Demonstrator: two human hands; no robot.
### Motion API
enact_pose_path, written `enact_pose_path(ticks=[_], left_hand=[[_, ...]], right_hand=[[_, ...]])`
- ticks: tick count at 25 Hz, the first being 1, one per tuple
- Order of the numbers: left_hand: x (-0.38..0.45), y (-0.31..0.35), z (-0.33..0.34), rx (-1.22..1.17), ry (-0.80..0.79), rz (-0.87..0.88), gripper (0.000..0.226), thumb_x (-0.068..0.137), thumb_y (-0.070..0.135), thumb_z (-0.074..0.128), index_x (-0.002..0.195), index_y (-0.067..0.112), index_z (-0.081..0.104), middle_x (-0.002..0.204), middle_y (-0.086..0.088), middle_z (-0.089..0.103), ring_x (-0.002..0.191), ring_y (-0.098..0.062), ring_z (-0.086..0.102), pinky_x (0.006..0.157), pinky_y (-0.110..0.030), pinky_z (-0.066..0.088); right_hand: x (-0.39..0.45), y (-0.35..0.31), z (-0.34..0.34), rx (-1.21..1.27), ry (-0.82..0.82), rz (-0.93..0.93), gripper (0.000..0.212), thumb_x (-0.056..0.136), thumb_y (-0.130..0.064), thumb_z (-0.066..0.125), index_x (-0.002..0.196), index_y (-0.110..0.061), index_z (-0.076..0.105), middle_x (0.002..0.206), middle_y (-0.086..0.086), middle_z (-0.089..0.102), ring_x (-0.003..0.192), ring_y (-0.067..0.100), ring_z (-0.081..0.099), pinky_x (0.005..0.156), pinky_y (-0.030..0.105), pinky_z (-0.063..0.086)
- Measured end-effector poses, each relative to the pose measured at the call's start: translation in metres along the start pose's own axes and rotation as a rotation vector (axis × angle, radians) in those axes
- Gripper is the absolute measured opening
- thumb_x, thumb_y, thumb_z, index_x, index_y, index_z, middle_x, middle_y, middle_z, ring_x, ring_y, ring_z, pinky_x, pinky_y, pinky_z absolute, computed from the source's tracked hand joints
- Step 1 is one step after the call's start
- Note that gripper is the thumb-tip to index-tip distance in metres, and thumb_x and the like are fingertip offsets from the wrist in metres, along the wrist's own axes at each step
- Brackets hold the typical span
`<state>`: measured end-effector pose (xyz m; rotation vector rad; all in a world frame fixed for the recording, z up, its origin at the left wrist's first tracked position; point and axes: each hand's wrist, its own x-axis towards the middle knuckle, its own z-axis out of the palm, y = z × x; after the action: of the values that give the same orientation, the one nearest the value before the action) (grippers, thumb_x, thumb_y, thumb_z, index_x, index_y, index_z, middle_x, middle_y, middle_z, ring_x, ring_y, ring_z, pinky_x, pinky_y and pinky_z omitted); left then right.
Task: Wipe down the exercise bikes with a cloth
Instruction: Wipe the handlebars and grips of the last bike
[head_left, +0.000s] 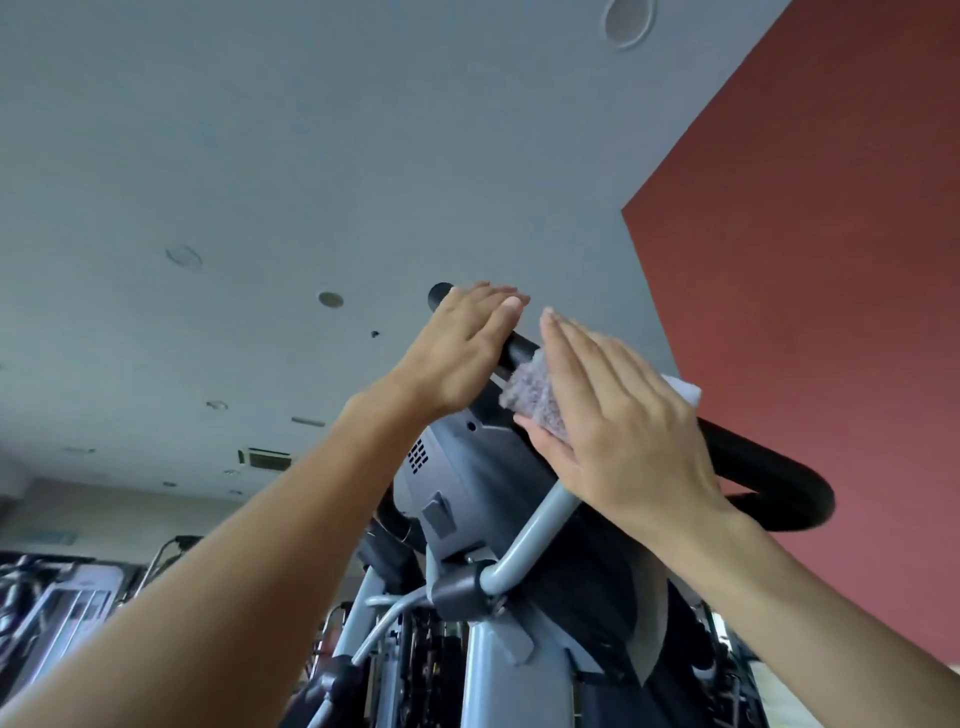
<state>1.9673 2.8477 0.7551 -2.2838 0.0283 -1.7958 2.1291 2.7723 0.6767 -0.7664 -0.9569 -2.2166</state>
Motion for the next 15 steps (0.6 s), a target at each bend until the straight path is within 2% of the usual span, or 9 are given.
enact_pose_path(ticks=[2,4,7,10,12,15], left_hand=[[-0.010,-0.001,0.006,-0.006,0.024,-0.015,0.047,0.113,0.032,0.028,0.155,0.015,0.042,0.164,0.003,0.032,0.155,-0.009,0.011,0.121,-0.018,0.000],[-0.015,-0.003,0.010,-0.010,0.045,-0.001,0.052,0.112,0.036,0.024,0.159,0.016,0.030,0.169,0.002,0.019,0.157,-0.010,0.001,0.125,-0.025,-0.002],[-0.015,-0.008,0.009,-0.035,0.068,0.025,0.050,0.113,0.032,0.025,0.159,0.014,0.030,0.169,0.001,0.019,0.157,-0.010,0.002,0.127,-0.029,0.000],[-0.016,-0.007,0.006,0.061,0.072,0.010,0.050,0.113,0.031,0.025,0.160,0.014,0.027,0.169,0.003,0.021,0.157,-0.008,0.005,0.128,-0.031,0.000],[-0.018,-0.004,0.009,0.097,0.092,0.007,0.051,0.113,0.031,0.023,0.161,0.015,0.026,0.168,0.004,0.022,0.156,-0.008,0.006,0.127,-0.029,0.000],[-0.017,-0.002,0.016,0.049,0.147,-0.008,0.051,0.112,0.033,0.022,0.159,0.015,0.031,0.167,0.003,0.025,0.156,-0.010,0.008,0.128,-0.033,0.002]], right_hand=[[-0.004,-0.002,0.000,-0.012,0.030,0.057,0.066,0.101,-0.044,0.053,0.147,0.004,0.045,0.145,0.017,0.055,0.130,0.029,0.057,0.110,0.041,0.046],[0.008,-0.011,0.005,-0.016,0.045,0.118,0.066,0.101,-0.045,0.051,0.145,0.004,0.048,0.141,0.018,0.058,0.128,0.030,0.059,0.110,0.041,0.046],[0.015,-0.014,0.009,-0.019,0.049,0.062,0.067,0.103,-0.048,0.048,0.145,0.004,0.048,0.141,0.018,0.059,0.127,0.029,0.060,0.111,0.041,0.045],[-0.014,0.013,0.000,0.044,-0.006,-0.017,0.073,0.103,-0.050,0.051,0.151,0.004,0.038,0.154,0.016,0.047,0.138,0.028,0.051,0.113,0.043,0.044],[-0.032,0.026,-0.007,0.068,-0.043,0.036,0.075,0.103,-0.051,0.050,0.153,0.003,0.035,0.156,0.016,0.043,0.141,0.028,0.047,0.113,0.044,0.043],[-0.017,0.012,0.001,0.017,0.016,0.111,0.069,0.102,-0.047,0.048,0.147,0.004,0.044,0.146,0.019,0.054,0.135,0.032,0.053,0.114,0.044,0.042]])
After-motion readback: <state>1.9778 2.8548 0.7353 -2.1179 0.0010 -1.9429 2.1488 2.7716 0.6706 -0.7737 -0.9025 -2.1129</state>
